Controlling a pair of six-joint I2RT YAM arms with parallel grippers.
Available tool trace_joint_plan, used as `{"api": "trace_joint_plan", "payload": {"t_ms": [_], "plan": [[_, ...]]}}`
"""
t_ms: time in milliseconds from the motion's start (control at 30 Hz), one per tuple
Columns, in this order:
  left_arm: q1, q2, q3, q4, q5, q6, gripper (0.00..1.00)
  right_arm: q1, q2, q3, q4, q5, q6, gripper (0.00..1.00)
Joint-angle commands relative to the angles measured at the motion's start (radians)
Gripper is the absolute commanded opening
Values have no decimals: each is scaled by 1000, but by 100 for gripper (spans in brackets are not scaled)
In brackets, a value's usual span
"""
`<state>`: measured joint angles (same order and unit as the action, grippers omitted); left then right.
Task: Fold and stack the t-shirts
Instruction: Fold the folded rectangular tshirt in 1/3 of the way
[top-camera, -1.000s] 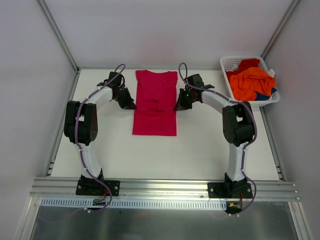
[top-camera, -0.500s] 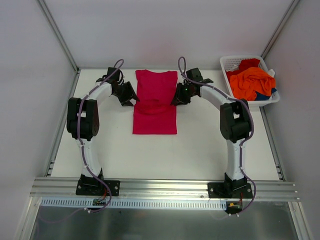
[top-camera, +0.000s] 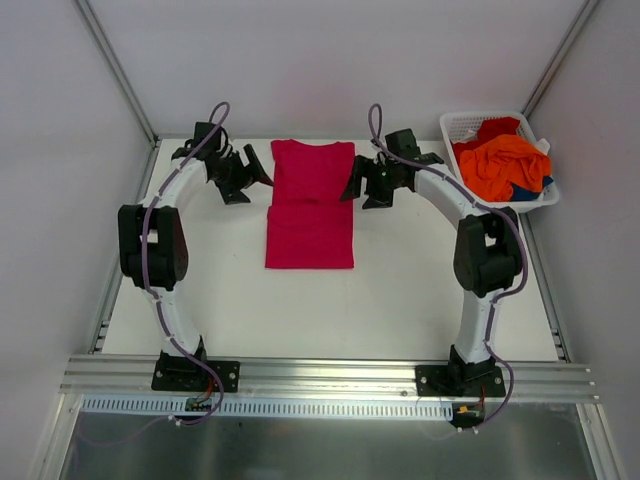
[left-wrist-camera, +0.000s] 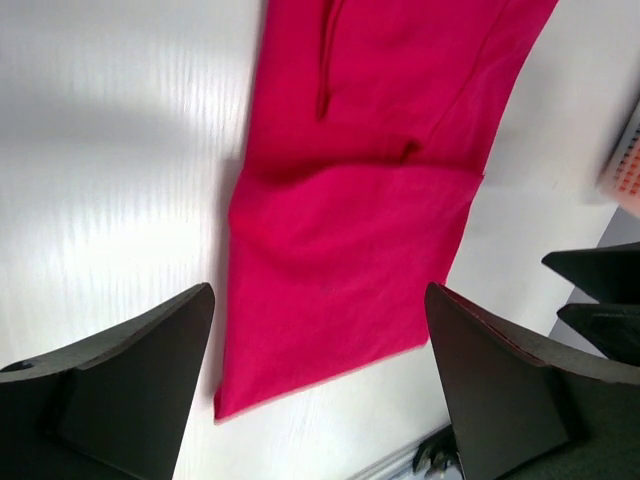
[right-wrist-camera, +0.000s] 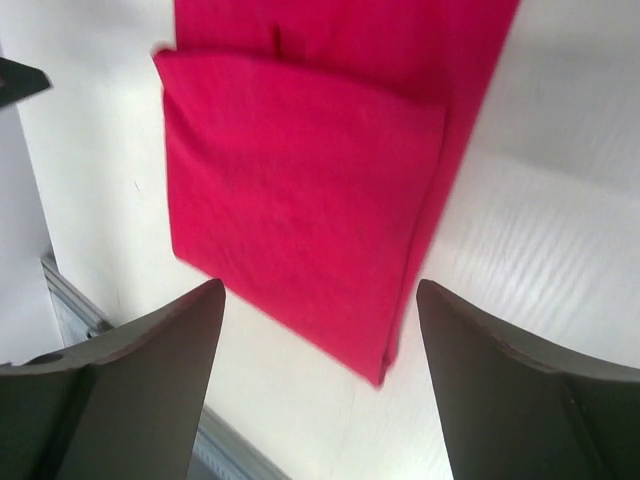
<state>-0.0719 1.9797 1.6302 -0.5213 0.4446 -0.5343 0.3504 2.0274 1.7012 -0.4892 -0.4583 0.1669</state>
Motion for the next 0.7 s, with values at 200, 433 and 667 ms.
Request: {"api": "trace_joint_plan", "payload": {"t_ms": [200,433,667], "plan": [[-51,-286,-371,-37,-46,37,85,82,-269,-412,29,36,-49,81],[-88,-441,-579,-19,-99,3,81,136,-360,-612,168,55,65,76],[-89,-400,-670,70,-21,-16,64,139,-299,-657,236,29,95,61]]}}
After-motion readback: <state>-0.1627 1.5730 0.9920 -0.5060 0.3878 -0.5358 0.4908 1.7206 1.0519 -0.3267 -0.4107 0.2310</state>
